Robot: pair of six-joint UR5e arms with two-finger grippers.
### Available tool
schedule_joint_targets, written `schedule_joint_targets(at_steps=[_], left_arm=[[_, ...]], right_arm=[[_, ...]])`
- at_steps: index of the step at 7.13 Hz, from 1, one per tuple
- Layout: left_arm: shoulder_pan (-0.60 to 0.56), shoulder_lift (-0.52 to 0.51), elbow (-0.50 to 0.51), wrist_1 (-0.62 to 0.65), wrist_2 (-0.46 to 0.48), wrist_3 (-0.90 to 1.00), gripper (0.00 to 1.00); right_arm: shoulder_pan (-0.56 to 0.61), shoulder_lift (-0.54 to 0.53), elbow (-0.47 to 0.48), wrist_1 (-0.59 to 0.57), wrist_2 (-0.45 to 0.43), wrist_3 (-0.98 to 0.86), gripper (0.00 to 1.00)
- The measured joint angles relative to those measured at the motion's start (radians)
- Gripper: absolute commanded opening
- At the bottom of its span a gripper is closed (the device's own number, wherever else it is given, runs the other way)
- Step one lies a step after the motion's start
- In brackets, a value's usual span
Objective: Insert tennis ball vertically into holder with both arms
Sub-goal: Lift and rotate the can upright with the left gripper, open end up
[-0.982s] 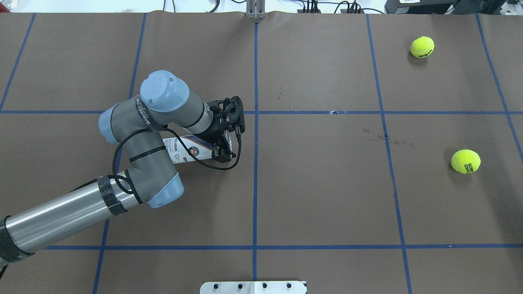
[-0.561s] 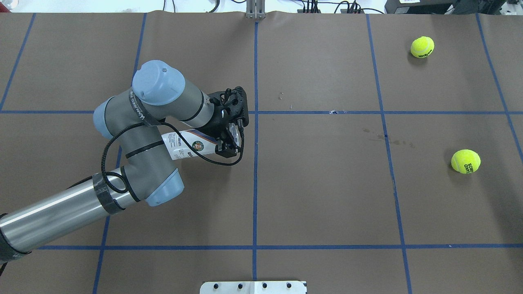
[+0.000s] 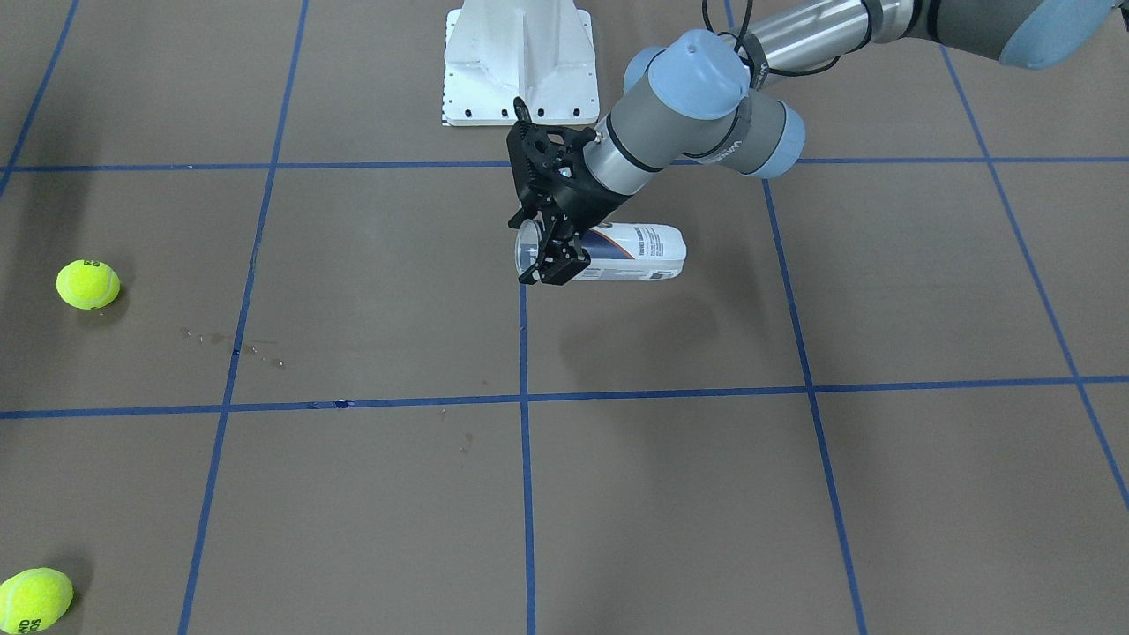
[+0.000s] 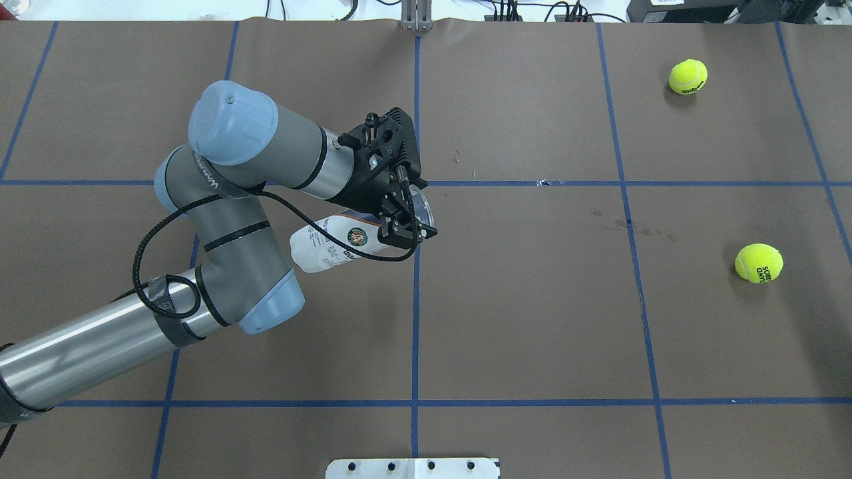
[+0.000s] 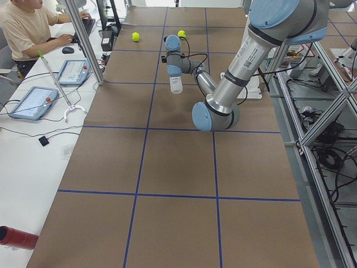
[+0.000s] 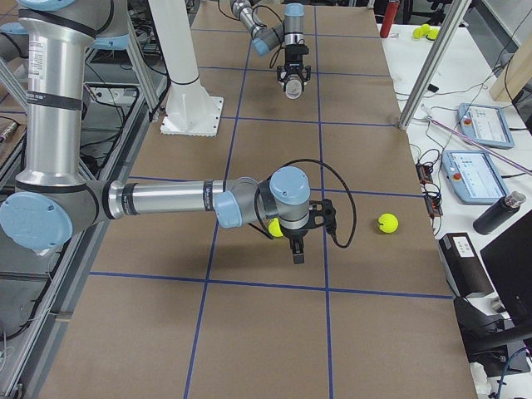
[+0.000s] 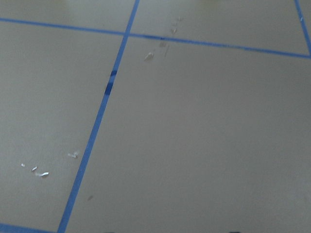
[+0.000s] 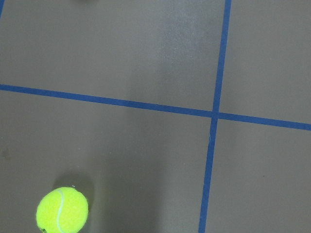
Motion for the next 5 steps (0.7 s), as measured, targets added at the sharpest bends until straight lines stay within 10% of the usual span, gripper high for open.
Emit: schedule_joint_targets(at_steps=[5], left_arm=[[0.008,-0.026,0.197,-0.722,0.075,-0.361,0.70]], right_arm=[[0.000,0.000,0.005,0.001,0.002,0.000,1.00]])
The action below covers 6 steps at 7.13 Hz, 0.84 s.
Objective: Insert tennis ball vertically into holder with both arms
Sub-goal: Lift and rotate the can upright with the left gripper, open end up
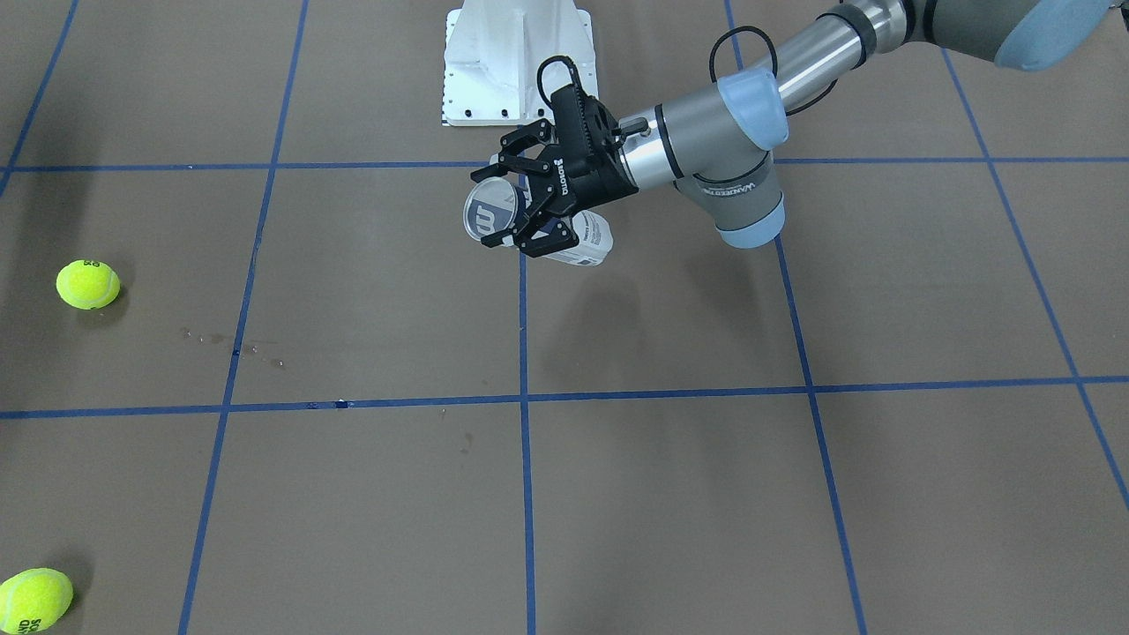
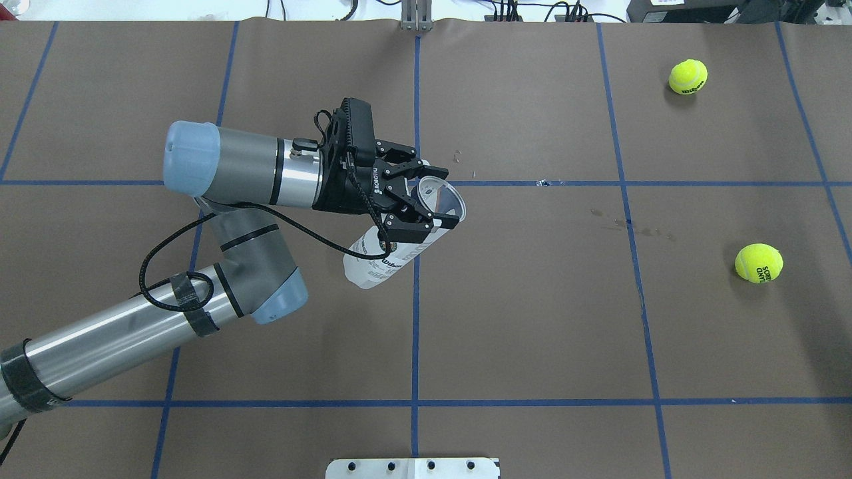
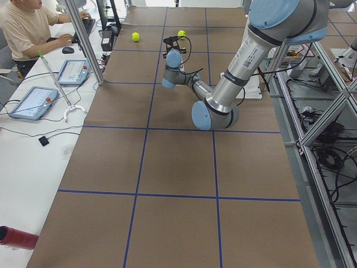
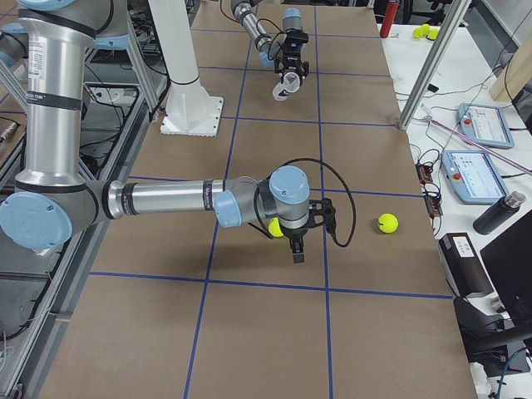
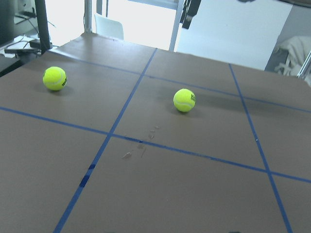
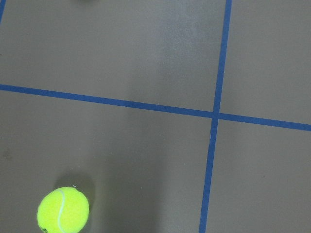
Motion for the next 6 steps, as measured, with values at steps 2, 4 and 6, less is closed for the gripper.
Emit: schedule_joint_targets(at_steps=[2,4,6], left_arm=[[0.039,-0.039,0.110,-0.262,0.123,-0.056,0.70],[0.113,-0.107,0.241,-0.475,0.246,-0.073,0.70],[0.129,-0.130,0.283,-0.555,0.310,-0.077,0.71]], right_arm=[[0.001,0.000,0.004,0.000,0.000,0.000,1.00],[0.000,0.000,0.008,0.001,0.003,0.000,1.00],[0.000,0.000,0.011,0.001,0.004,0.000,1.00]])
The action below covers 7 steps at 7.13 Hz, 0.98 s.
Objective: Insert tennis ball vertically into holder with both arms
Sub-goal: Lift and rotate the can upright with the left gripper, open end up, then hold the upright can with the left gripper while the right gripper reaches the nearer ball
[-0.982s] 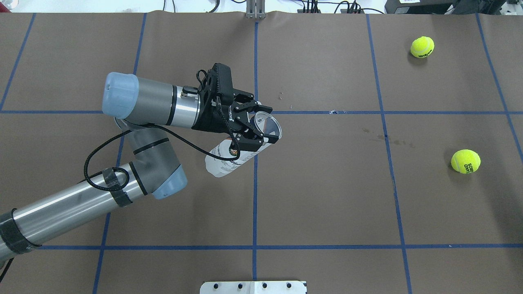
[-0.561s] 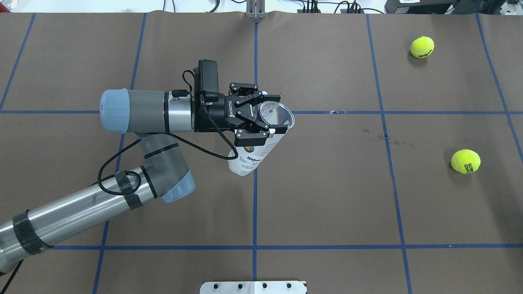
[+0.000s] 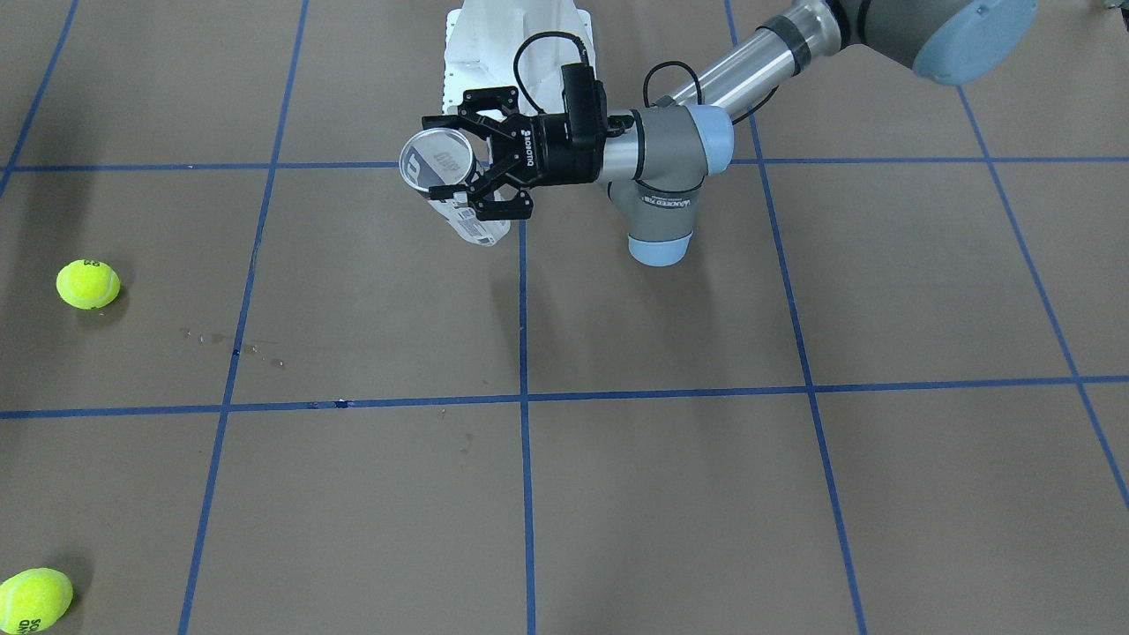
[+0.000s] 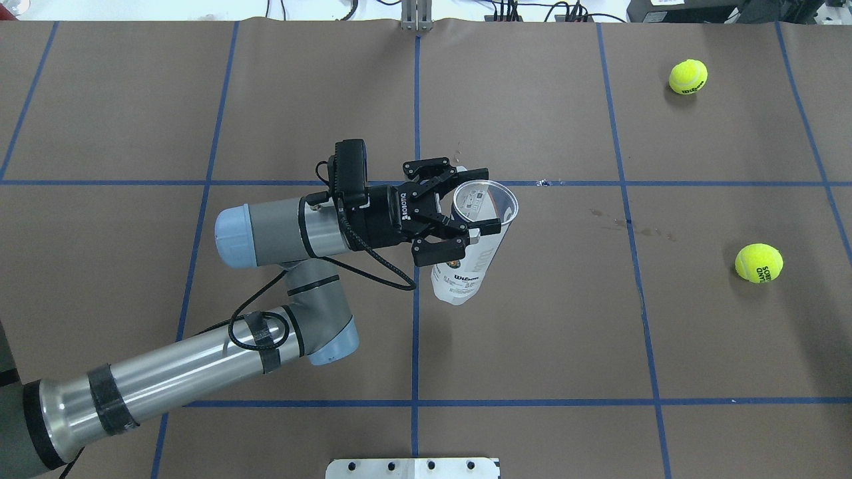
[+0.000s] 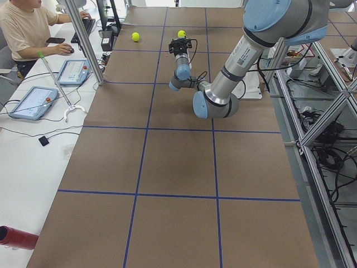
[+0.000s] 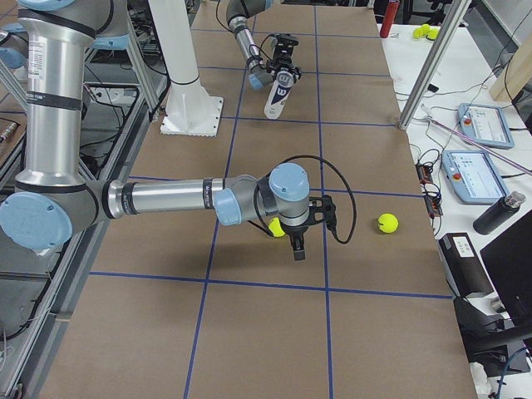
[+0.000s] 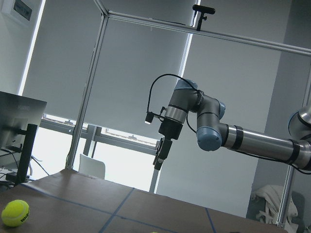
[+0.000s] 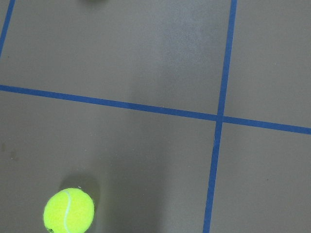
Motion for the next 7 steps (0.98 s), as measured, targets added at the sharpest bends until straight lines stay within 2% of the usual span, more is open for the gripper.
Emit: schedule_joint_targets(at_steps=[4,7], left_arm=[[-0.052,0.001,0.076,-0.036,0.019,0.039,0.71],[-0.059,0.003,0.092,-0.039,0.019,0.055,0.71]], right_arm=[[0.001,0.019,0.010,-0.002,0.009,0.005,1.00],[-0.040,0.036,0.071,-0.004,0.040,0.204,1.00]])
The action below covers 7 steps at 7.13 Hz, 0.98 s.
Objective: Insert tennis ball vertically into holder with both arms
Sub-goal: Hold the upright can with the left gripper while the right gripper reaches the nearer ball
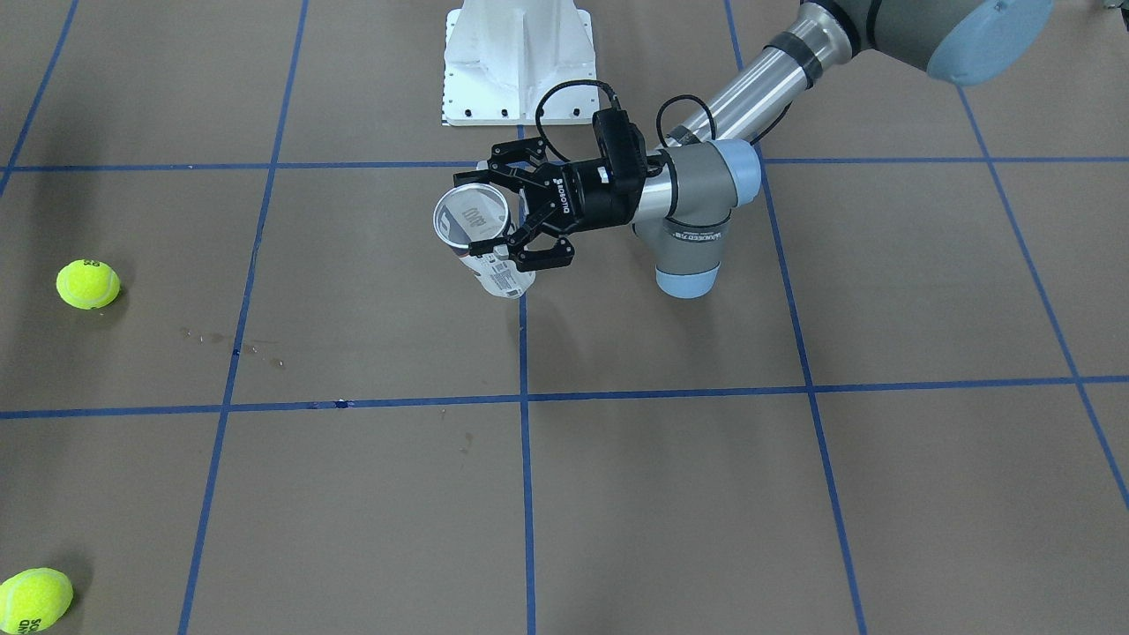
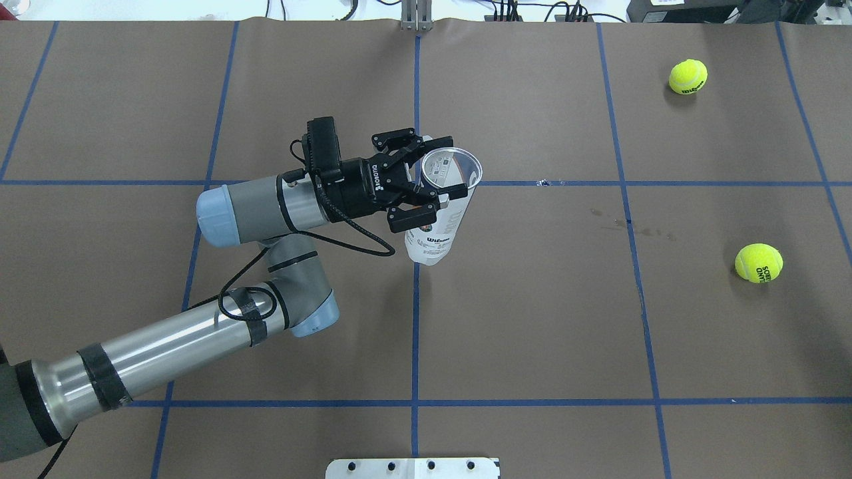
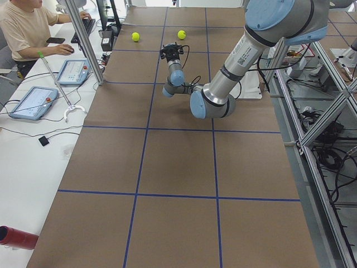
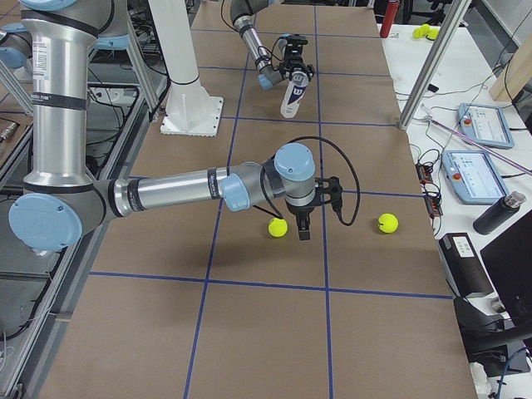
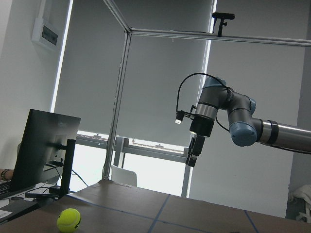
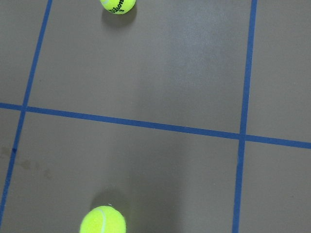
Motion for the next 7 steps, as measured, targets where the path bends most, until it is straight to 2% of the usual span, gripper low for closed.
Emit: schedule_joint_targets(at_steps=[1,3,5,7], left_arm=[[0.000,0.000,0.000,-0.001,0.000,0.001,0.71],[0.000,0.001,0.000,-0.004,-0.001,0.001,0.71],[-0.001,0.001,0.000,-0.004,-0.001,0.001,0.71],[0.000,0.001,-0.001,-0.004,-0.002,0.001,0.71]], right_arm=[[-0.061,0.000,0.033,0.001,-0.036,0.100,1.00],[-0.237,0.000,0.086,0.024,-0.176,0.265,1.00],[-0.355,-0.034,0.088,0.103,-0.265,0.305,1.00],[-0.415,-0.079,0.051,0.218,-0.309,0.327,1.00]])
